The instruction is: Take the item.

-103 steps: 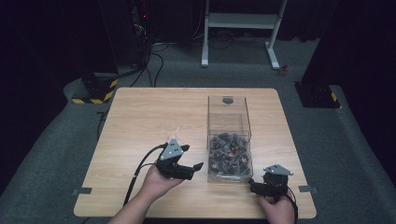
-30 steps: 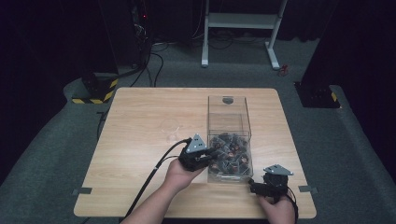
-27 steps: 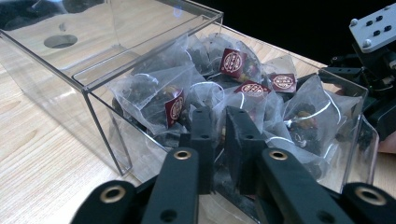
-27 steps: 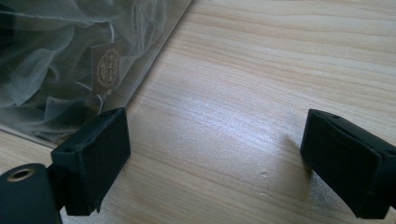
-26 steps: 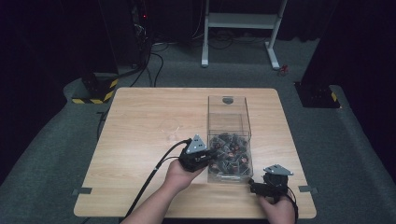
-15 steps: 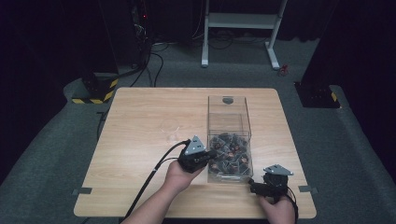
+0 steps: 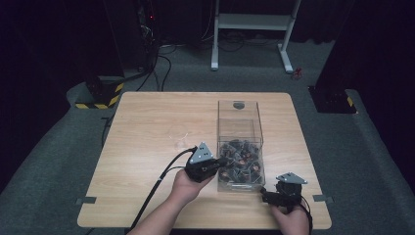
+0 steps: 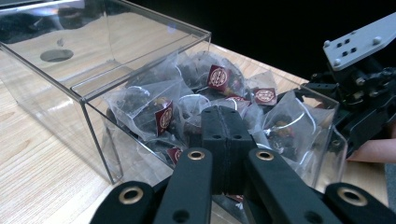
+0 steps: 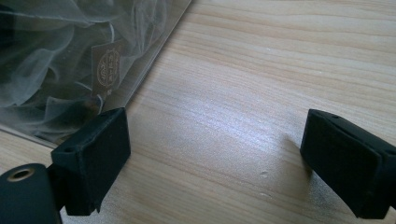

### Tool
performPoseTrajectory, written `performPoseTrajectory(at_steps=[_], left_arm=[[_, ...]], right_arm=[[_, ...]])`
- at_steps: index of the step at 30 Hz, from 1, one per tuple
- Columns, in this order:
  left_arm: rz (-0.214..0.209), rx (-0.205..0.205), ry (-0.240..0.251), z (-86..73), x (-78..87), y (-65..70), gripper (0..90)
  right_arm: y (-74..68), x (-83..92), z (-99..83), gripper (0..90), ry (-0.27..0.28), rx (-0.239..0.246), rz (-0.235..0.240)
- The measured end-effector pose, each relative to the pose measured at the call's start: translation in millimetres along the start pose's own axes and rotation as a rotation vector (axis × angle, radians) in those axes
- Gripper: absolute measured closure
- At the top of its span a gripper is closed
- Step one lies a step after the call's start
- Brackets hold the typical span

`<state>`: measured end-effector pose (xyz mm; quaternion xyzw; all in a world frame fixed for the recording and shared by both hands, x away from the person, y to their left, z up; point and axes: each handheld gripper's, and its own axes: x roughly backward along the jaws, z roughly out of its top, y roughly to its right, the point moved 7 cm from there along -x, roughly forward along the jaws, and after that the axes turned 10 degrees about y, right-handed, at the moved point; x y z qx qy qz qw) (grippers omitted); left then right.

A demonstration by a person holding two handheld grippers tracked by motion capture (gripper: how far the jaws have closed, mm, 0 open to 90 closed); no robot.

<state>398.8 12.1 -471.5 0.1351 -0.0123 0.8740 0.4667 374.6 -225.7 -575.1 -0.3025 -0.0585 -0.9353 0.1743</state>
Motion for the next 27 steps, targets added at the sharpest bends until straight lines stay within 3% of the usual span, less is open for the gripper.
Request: performPoseTrajectory(at_steps=[13, 27], left_arm=[[0.002, 0.023, 0.041, 8.3, 7.9, -3.0, 90.0], [0.023, 0.022, 0.076, 16.4, 18.6, -10.1, 90.0]], right_arm=[[0.0, 0.0, 0.0, 8.2, 0.000, 0.000, 0.000], [-0.1, 0.1, -0.1, 8.2, -0.001, -0.002, -0.001]])
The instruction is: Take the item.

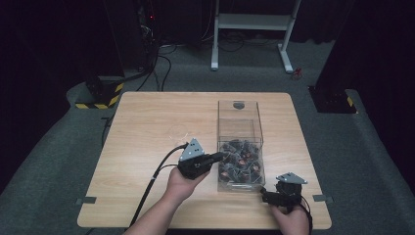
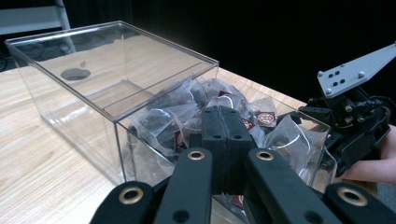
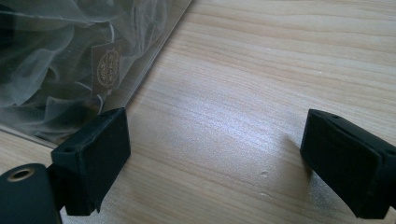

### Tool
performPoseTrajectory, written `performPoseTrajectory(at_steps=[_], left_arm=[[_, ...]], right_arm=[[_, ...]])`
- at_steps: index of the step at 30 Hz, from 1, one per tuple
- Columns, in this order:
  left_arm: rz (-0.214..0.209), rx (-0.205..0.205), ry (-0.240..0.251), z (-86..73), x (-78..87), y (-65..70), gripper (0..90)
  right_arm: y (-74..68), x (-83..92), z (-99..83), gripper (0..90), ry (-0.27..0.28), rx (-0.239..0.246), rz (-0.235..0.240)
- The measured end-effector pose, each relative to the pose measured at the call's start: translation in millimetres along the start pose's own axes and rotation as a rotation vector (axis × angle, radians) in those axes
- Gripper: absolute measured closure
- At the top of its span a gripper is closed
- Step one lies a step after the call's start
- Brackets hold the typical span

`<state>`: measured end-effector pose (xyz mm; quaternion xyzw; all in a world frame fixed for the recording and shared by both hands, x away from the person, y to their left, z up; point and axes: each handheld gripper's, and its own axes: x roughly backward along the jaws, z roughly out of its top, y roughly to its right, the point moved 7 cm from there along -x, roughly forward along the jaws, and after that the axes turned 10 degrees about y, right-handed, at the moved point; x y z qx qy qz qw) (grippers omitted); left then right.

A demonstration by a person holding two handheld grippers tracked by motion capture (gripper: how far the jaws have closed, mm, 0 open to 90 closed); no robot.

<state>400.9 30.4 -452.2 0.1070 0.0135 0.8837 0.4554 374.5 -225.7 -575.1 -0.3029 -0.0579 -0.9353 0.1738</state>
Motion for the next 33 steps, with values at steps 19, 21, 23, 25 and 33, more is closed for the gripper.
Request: performPoseTrajectory(at_steps=[19, 21, 23, 25, 33], left_arm=[[0.035, 0.009, 0.028, 6.0, 14.7, -13.0, 90.0], [0.041, 0.007, 0.030, 6.7, 16.3, -15.0, 90.0], [0.043, 0.005, 0.029, 7.1, 17.4, -16.5, 90.0], [0.046, 0.004, 0.031, 7.7, 18.7, -18.0, 90.0], [0.058, 0.011, 0.038, 9.4, 23.6, -22.8, 90.0]], right_arm=[[0.1, 0.0, 0.0, 8.2, 0.000, 0.001, 0.001], [0.1, -0.1, 0.1, 8.2, 0.001, 0.002, 0.001], [0.1, -0.1, 0.1, 8.2, 0.001, 0.002, 0.001], [0.1, -0.1, 0.1, 8.2, 0.001, 0.001, 0.000], [0.0, 0.0, 0.0, 8.2, 0.000, 0.000, 0.000]])
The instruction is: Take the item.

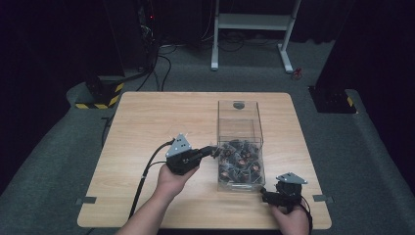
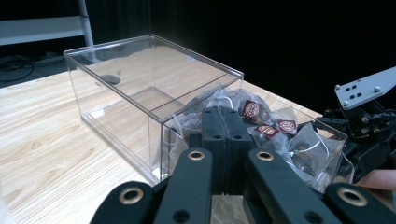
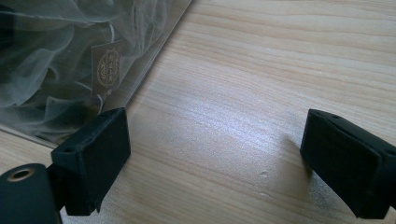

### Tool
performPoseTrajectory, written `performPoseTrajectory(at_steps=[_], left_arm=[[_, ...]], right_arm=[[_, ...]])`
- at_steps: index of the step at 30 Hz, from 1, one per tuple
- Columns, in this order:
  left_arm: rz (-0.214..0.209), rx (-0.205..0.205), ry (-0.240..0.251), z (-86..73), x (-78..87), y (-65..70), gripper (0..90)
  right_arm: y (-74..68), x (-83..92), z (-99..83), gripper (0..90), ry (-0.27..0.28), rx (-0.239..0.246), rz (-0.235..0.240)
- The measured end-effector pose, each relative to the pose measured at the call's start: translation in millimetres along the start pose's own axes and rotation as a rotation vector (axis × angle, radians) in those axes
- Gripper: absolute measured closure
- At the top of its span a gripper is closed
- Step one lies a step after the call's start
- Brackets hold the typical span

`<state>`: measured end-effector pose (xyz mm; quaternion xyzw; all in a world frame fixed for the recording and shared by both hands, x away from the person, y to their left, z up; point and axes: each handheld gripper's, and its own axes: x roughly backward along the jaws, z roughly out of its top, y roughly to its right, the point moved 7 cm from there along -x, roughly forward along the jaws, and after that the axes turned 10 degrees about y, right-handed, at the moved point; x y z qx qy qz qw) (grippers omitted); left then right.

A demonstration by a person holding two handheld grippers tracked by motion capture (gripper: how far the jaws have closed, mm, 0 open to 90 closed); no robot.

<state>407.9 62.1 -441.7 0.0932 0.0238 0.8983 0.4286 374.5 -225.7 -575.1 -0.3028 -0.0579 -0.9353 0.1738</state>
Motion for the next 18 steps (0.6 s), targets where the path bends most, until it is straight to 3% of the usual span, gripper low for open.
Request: performPoseTrajectory(at_steps=[18], left_arm=[[0.050, 0.001, 0.014, 6.3, 11.1, -20.3, 90.0]], right_arm=[[0.0, 0.0, 0.0, 8.2, 0.000, 0.000, 0.000]])
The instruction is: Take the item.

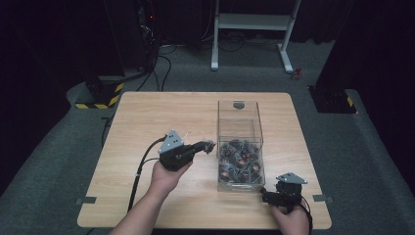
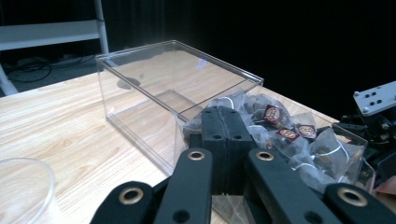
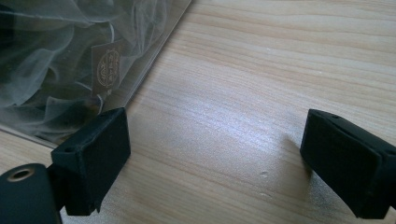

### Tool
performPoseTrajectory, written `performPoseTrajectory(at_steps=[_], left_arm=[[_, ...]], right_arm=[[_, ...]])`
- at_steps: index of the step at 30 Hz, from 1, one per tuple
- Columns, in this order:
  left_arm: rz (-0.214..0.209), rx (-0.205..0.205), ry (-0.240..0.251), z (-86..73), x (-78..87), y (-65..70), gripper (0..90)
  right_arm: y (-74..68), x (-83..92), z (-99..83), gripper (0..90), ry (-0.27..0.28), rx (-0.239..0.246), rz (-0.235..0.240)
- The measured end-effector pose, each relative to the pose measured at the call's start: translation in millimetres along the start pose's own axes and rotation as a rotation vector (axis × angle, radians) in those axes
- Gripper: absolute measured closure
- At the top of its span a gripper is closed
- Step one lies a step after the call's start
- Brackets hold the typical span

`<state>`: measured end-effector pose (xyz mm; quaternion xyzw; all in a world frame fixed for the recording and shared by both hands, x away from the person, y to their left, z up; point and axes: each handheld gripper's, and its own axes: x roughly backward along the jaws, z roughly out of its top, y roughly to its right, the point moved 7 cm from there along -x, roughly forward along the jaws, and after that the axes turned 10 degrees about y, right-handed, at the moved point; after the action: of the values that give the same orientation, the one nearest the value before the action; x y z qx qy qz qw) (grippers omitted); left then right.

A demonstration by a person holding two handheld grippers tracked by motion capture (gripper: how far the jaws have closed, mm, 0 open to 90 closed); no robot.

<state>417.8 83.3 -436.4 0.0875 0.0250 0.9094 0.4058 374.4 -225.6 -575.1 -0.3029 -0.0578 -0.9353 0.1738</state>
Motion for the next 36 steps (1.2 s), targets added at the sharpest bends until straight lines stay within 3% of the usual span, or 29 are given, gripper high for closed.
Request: performPoseTrajectory(at_steps=[11, 36], left_arm=[[0.037, -0.009, 0.005, 2.4, 8.9, -14.9, 90.0], [0.136, 0.014, 0.026, 4.4, 30.2, -54.9, 90.0]], right_arm=[[0.1, -0.1, 0.0, 8.2, 0.001, 0.002, 0.000], [0.0, 0.0, 0.0, 8.2, 0.000, 0.000, 0.000]])
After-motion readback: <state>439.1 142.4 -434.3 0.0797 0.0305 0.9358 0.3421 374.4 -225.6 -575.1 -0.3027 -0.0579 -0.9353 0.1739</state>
